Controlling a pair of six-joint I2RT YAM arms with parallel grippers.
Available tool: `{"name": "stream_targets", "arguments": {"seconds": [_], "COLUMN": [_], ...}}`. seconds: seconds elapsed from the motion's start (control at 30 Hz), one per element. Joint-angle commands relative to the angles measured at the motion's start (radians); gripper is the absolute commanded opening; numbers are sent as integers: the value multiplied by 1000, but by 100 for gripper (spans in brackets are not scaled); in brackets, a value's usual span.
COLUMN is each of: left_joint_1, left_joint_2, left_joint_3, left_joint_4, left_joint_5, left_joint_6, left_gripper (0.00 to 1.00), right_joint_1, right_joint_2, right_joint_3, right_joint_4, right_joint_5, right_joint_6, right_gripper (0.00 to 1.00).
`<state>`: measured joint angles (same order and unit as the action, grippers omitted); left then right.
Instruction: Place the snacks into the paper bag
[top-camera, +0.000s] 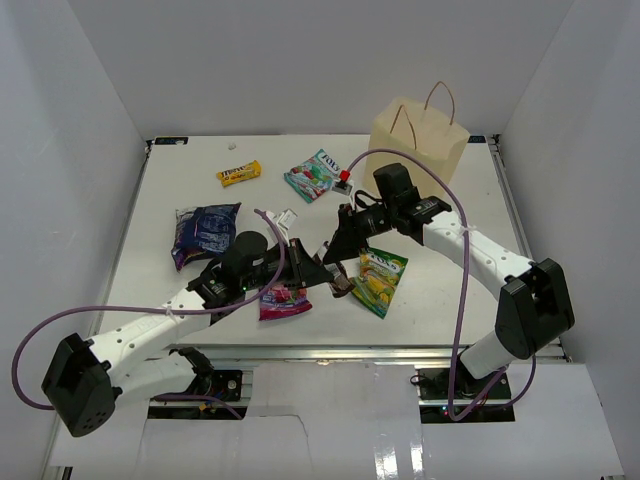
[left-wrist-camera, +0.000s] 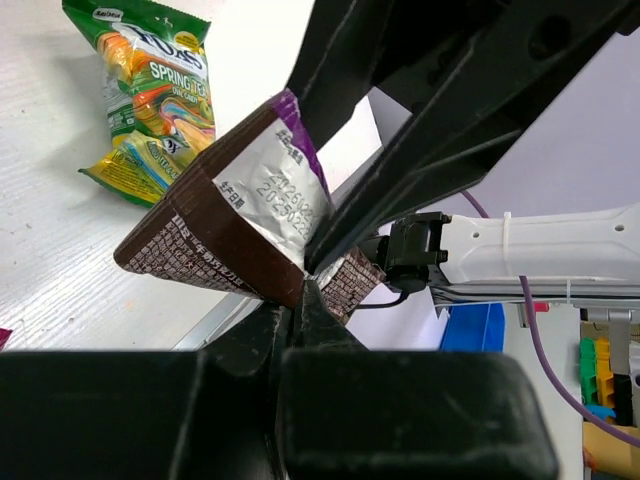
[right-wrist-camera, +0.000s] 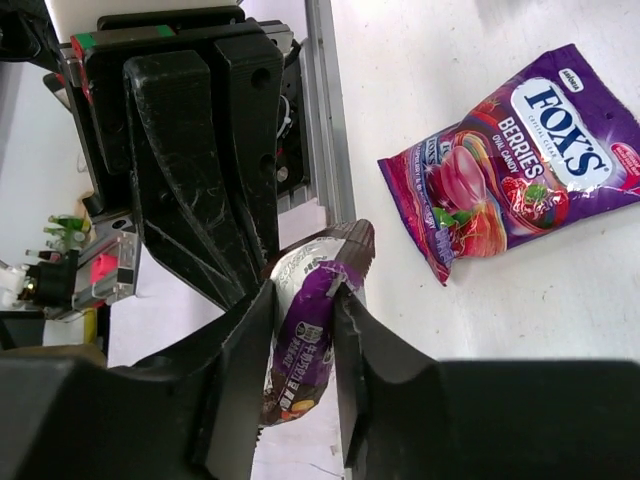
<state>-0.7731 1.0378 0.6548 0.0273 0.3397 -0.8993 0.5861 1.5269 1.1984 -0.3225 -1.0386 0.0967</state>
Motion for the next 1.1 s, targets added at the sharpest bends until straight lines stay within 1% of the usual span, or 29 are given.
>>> {"name": "stream_targets", "arguments": {"seconds": [0.0,0.03,0.07,0.1,0.13,0.17,0.2,0.23,0.27,0.33,0.37,0.43,0.5,0.57,0.6,0.67,0.7,0.73,0.77,0.8,0.83,0.87,0.9,0.97,1.07], "left_joint_1": [-5,-3,-3,-3,-3,-3,-3,-3,-3,-3,-5,-3,-3,-3,-3,-5,-3,-3,-5,-3,-3,-3,-3,-3,-3], "left_joint_2": [-22,-22,-22,-22,-22,-24,-30,-35,-39,-71,-87,-143,-189,-258,-283,-337,-350,-363,-380,-386,-392,-398,-400,-401,-397], "left_joint_3": [16,17,16,14,12,11,9,8,6,6,6,6,3,0,0,0,-1,-3,-3,-10,-15,-18,-23,-18,2], "left_joint_4": [33,33,33,33,33,31,29,20,13,-13,-21,-78,-110,-180,-243,-318,-352,-415,-449,-495,-506,-518,-538,-547,-555], "left_joint_5": [-15,-11,-11,-10,-10,-10,-11,-13,-16,-21,-24,-30,-39,-74,-94,-149,-203,-227,-257,-304,-317,-324,-373,-387,-426], "left_joint_6": [8,10,10,8,10,10,11,14,17,37,46,74,89,103,106,106,105,105,88,79,74,71,53,56,56], "left_gripper": [0,0,0,0,3,8,15,33,42,58,68,74,76,77,77,77,77,77,77,77,77,77,77,77,80], "right_joint_1": [0,0,0,1,0,-3,-5,-8,-15,-29,-46,-77,-97,-130,-146,-199,-213,-230,-258,-273,-304,-321,-337,-384,-442], "right_joint_2": [-8,-8,-8,-8,-8,-10,-13,-14,-16,-20,-20,-20,-24,-36,-43,-48,-45,-42,-31,-25,-17,-1,12,59,140], "right_joint_3": [23,20,23,26,29,33,42,46,49,70,87,148,225,279,337,413,459,559,605,645,708,734,757,831,929], "right_joint_4": [45,46,48,48,46,45,42,40,37,4,-16,-99,-156,-213,-223,-224,-222,-221,-190,-166,-136,-77,-50,-3,5], "right_joint_5": [-75,-78,-81,-84,-86,-87,-89,-93,-94,-83,-75,-32,29,73,116,156,211,256,300,393,449,492,561,636,664], "right_joint_6": [5,5,5,5,2,-2,-6,-9,-20,-47,-70,-179,-303,-376,-429,-456,-466,-483,-482,-471,-439,-425,-413,-387,-379], "right_gripper": [34,30,23,21,18,12,11,11,9,8,8,8,8,8,8,8,8,8,8,8,8,8,8,8,8]}}
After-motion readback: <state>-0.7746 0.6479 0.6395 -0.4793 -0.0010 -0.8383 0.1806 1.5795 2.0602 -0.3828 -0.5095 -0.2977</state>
